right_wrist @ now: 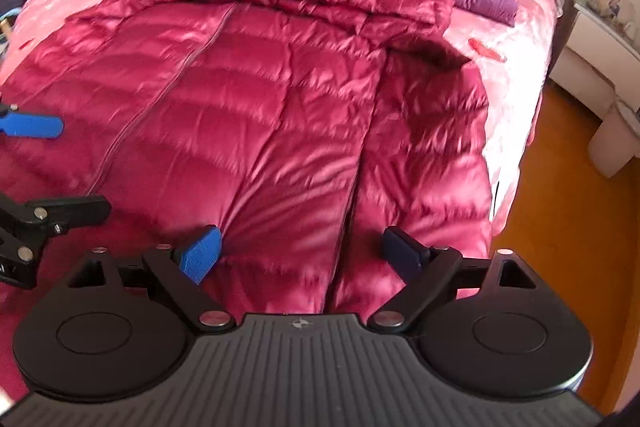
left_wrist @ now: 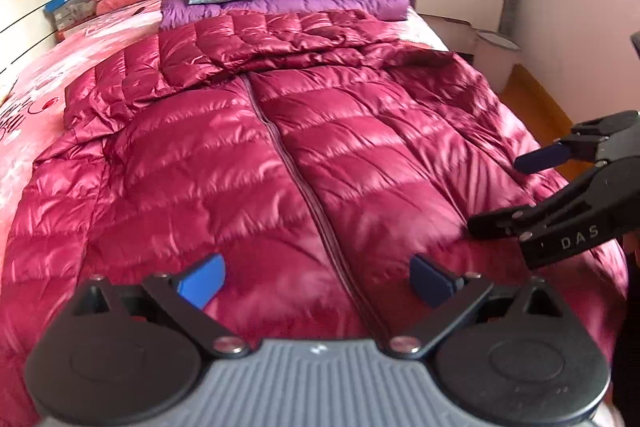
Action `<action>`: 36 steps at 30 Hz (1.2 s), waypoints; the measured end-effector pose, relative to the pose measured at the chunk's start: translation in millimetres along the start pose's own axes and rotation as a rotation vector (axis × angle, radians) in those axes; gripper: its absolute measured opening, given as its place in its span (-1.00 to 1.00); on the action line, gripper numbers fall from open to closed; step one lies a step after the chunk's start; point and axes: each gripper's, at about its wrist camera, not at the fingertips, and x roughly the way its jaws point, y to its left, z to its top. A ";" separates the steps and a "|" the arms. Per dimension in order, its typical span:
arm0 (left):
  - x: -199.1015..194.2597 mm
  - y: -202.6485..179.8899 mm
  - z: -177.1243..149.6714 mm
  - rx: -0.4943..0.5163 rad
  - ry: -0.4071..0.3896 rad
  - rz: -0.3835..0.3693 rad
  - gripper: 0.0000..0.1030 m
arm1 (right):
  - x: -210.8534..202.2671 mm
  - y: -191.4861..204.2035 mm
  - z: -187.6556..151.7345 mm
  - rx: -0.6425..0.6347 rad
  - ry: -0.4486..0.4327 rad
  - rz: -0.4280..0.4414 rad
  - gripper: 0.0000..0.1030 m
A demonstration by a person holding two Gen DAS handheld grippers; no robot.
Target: Fold large clothes
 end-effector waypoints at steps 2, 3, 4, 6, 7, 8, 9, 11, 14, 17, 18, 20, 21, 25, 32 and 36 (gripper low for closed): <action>-10.3 -0.9 -4.5 0.001 -0.001 -0.018 0.92 | -6.9 -0.6 -4.4 0.009 0.012 0.018 1.00; -16.3 -0.9 -6.2 -0.001 -0.005 -0.024 0.92 | -7.6 -2.8 -1.8 0.017 0.016 0.030 1.00; -21.4 -0.7 -7.5 -0.003 -0.010 -0.028 0.92 | -12.7 -3.3 -4.2 0.028 0.019 0.049 1.00; -33.0 0.5 -9.3 -0.014 -0.027 -0.032 0.92 | -20.0 -5.6 -7.6 0.041 0.021 0.081 1.00; -40.4 2.0 -10.0 -0.025 -0.038 -0.034 0.92 | -26.0 -5.5 -10.4 0.043 0.015 0.090 1.00; -46.6 3.8 -10.3 -0.036 -0.047 -0.035 0.92 | -31.5 -6.3 -12.1 0.044 0.008 0.098 1.00; -53.6 6.4 -10.7 -0.049 -0.058 -0.037 0.92 | -38.7 -8.3 -14.3 0.050 -0.005 0.108 1.00; -68.7 14.0 -11.4 -0.079 -0.085 -0.032 0.92 | -54.8 -18.4 -18.0 0.091 -0.042 0.127 1.00; -92.4 31.6 -12.9 -0.128 -0.129 -0.020 0.92 | -81.8 -47.4 -25.9 0.226 -0.108 0.148 1.00; -114.4 58.4 -16.9 -0.191 -0.172 0.008 0.94 | -91.9 -87.3 -40.6 0.410 -0.093 0.180 1.00; -119.6 69.3 -18.7 -0.213 -0.179 0.025 0.94 | -91.3 -99.7 -45.9 0.462 -0.071 0.185 1.00; -124.6 87.9 -21.3 -0.245 -0.177 0.057 0.94 | -84.5 -120.0 -54.6 0.546 0.004 0.171 1.00; -125.7 99.0 -23.7 -0.266 -0.169 0.073 0.94 | -79.6 -128.9 -58.6 0.578 0.046 0.155 1.00; -123.8 139.7 -35.5 -0.381 -0.145 0.069 0.94 | -64.0 -154.1 -69.1 0.690 0.098 0.240 1.00; -98.6 186.9 -62.5 -0.521 -0.031 0.032 0.94 | -51.3 -144.5 -57.9 0.602 0.164 0.329 1.00; -86.9 195.0 -75.2 -0.564 0.014 -0.048 0.94 | -54.1 -134.1 -54.3 0.501 0.169 0.349 1.00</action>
